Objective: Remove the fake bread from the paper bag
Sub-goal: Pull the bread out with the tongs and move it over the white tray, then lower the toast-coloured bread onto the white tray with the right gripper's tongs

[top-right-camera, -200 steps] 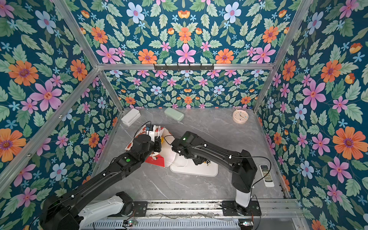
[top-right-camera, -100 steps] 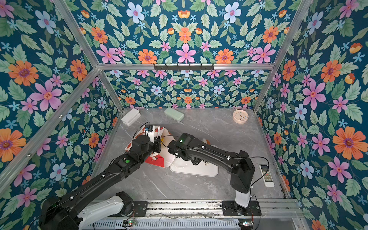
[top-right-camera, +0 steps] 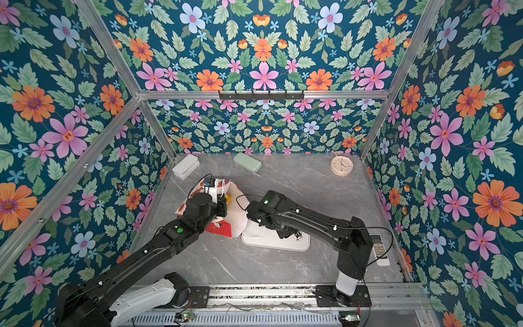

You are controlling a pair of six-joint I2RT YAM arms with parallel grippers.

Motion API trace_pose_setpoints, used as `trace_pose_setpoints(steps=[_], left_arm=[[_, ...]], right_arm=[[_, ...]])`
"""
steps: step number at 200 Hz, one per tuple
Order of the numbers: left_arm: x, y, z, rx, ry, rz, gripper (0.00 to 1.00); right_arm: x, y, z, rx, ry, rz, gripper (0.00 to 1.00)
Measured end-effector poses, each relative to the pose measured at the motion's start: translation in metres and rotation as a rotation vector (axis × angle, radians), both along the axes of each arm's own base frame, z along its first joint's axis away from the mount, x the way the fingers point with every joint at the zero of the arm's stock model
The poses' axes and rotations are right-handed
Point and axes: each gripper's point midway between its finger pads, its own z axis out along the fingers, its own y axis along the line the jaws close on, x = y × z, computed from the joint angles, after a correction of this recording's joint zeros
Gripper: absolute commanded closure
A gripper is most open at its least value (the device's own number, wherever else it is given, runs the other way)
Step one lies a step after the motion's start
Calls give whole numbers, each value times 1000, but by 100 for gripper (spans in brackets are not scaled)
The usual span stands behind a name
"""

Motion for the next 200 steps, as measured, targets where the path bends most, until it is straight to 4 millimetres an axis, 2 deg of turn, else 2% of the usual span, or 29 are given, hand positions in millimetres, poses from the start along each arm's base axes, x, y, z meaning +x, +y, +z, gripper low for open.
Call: trace_pose_setpoints(steps=[35, 78, 140, 200], left_arm=[[6, 0, 1, 14, 3, 10, 100], [10, -2, 1, 19, 6, 15, 100], [17, -5, -3, 31, 23, 18, 100], [26, -8, -9, 35, 36, 18, 100]], right_arm=[[4, -10, 5, 18, -12, -37, 100], [9, -20, 26, 105, -35, -61, 100], [-1, -18, 5, 84, 92, -46, 100], [16, 6, -4, 69, 134, -14, 100]])
